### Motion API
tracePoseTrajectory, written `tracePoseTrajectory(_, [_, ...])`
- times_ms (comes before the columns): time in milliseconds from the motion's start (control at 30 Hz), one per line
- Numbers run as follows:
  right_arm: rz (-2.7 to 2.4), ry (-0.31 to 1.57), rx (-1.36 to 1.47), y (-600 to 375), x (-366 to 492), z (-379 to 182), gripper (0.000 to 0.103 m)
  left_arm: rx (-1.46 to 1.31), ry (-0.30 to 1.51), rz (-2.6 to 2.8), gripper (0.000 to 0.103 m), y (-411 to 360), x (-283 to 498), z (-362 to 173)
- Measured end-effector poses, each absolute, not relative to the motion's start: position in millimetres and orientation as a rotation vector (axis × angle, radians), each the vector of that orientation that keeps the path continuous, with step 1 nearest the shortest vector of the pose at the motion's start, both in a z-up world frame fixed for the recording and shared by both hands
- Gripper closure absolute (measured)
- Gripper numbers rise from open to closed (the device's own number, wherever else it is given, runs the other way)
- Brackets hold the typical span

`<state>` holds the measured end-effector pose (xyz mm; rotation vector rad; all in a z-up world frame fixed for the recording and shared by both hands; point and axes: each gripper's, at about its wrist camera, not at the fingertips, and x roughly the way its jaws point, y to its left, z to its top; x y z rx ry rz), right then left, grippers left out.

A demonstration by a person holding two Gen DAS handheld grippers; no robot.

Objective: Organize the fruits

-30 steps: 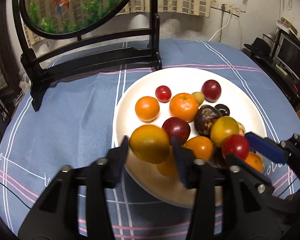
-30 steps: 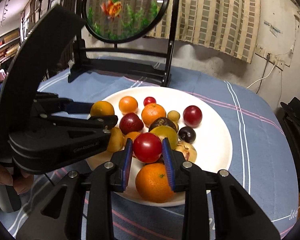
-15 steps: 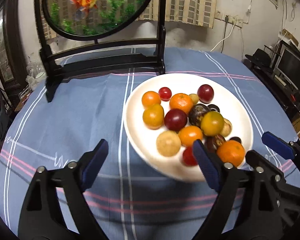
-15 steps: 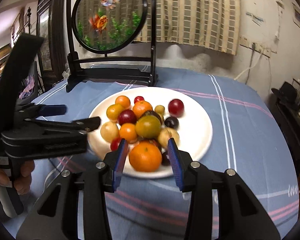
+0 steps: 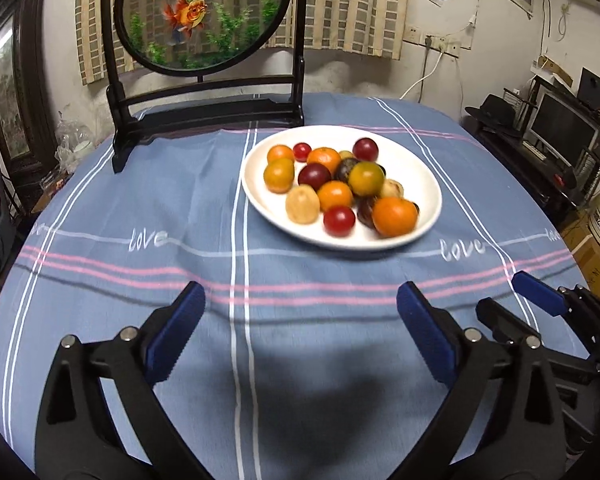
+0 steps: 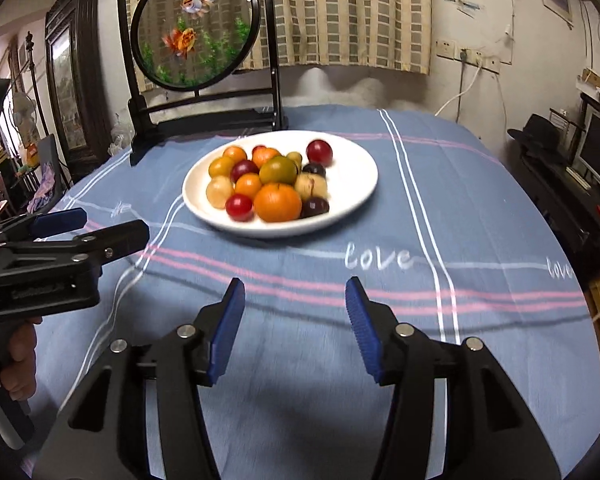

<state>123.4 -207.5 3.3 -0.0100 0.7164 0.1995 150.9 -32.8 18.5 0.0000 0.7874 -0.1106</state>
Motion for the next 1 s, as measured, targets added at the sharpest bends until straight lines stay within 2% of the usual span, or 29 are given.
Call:
tracePoseTrajectory(133, [0.178, 0.731, -0.01, -204, 108, -4, 0.046, 0.008, 0.801, -0.111, 0.004, -29, 135, 12])
tracePoseTrajectory(533, [0.15, 0.811, 0.002, -201, 103, -25, 0.046, 0.023, 0.821, -0.096, 0.004, -24, 118, -11])
tracePoseTrajectory(1000, [0.19, 0.824, 0.007, -198, 102, -37, 0.046, 0.036, 0.835, -0.101, 0.004, -25, 119, -26])
